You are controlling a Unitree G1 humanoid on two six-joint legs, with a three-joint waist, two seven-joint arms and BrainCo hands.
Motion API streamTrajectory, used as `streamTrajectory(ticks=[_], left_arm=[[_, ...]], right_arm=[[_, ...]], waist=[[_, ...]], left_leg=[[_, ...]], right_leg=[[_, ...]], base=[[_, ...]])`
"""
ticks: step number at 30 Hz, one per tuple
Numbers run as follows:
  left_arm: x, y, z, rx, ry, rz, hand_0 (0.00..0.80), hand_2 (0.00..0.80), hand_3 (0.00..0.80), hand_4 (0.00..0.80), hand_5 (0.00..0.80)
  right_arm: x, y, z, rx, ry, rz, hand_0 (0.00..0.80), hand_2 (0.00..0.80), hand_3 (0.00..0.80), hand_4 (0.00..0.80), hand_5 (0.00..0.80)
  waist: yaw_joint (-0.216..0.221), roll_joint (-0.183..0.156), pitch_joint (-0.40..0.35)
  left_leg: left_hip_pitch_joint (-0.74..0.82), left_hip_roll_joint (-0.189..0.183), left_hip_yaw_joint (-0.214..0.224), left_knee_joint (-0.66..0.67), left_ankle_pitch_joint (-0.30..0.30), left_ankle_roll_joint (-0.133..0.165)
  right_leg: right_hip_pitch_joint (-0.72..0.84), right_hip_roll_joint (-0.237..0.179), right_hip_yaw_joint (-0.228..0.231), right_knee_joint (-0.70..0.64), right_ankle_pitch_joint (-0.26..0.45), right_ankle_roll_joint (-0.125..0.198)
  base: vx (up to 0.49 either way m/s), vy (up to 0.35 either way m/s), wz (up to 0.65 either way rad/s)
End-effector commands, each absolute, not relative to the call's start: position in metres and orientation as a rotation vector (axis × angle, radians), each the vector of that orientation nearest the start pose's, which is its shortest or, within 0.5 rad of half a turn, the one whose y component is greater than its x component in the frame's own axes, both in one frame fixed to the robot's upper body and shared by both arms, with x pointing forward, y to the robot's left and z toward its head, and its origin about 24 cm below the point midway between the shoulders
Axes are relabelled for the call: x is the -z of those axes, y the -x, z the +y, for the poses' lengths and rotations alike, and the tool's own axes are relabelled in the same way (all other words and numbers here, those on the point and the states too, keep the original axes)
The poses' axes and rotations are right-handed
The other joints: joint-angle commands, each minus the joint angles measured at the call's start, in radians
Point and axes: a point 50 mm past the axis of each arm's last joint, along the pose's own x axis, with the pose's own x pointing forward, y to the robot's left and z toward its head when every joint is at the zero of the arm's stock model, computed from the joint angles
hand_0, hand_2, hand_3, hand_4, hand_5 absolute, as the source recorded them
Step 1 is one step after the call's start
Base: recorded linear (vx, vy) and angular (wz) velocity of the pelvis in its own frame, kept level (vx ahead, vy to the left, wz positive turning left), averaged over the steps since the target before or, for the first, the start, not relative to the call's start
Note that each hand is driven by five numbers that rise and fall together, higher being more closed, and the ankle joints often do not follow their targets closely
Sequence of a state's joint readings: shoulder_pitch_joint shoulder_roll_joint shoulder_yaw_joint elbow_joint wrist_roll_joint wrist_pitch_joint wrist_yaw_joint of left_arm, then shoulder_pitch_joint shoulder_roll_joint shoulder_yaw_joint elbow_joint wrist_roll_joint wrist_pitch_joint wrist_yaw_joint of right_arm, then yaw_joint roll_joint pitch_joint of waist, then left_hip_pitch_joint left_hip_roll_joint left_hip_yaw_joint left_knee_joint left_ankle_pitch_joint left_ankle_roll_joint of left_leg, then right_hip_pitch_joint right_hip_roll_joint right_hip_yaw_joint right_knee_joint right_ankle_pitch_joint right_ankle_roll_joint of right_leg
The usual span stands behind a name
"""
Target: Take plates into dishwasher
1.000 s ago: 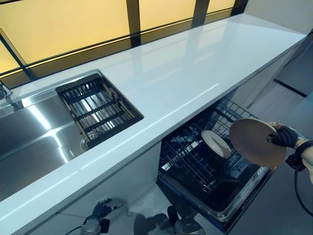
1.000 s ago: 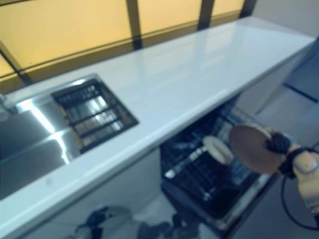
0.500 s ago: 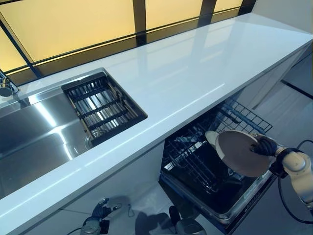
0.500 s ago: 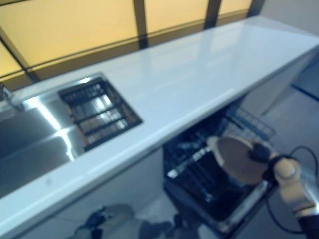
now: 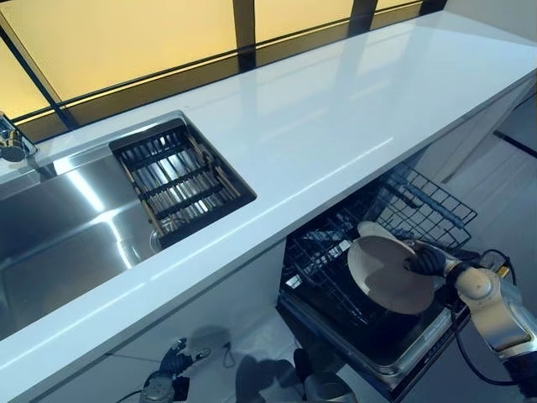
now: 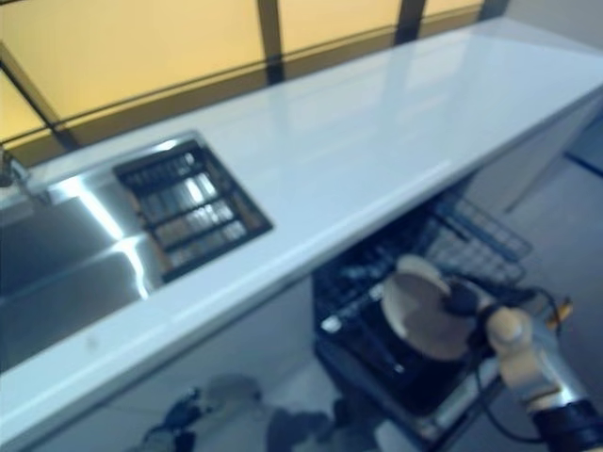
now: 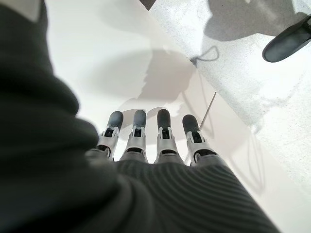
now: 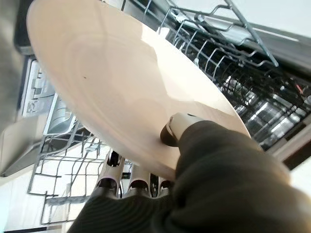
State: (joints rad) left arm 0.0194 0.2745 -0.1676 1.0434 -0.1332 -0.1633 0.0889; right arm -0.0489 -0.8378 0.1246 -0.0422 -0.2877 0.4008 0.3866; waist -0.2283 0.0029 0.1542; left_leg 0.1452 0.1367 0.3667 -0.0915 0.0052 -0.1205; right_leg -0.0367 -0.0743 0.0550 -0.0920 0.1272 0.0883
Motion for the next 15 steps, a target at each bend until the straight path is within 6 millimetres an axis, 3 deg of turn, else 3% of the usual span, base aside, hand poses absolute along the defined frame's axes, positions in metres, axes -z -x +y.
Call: streamTrajectory(ticks=[1,15], left_arm=[[0.124,-0.157,0.251,-0.172,-0.288,0.806,0.000,0.000,0.000,0.000,0.000],[0.125,-0.159,0.240,-0.119,-0.297,0.797,0.000,0.000,0.000,0.000,0.000]], right_arm=[[-0.093,-0.283,-0.275,-0.153,1.099,0.408,0.800,0.800,0.800,0.800,0.800],[-0.053,-0.302,-0.270,-0.095,1.154,0.547,0.800,0.800,0.800,0.800,0.800]], waist=[[0.036,-0.051,0.003],[0.088,-0.027,0.013]], left_leg=[[0.040,-0.037,-0.054,0.012,-0.059,0.067],[0.021,-0.043,-0.102,0.011,-0.053,0.062]], right_leg=[[0.007,-0.050,-0.052,0.015,-0.005,0.075],[0.014,-0.067,-0.077,0.008,-0.007,0.073]], base=[[-0.011,0.000,0.07],[-0.004,-0.001,0.08]])
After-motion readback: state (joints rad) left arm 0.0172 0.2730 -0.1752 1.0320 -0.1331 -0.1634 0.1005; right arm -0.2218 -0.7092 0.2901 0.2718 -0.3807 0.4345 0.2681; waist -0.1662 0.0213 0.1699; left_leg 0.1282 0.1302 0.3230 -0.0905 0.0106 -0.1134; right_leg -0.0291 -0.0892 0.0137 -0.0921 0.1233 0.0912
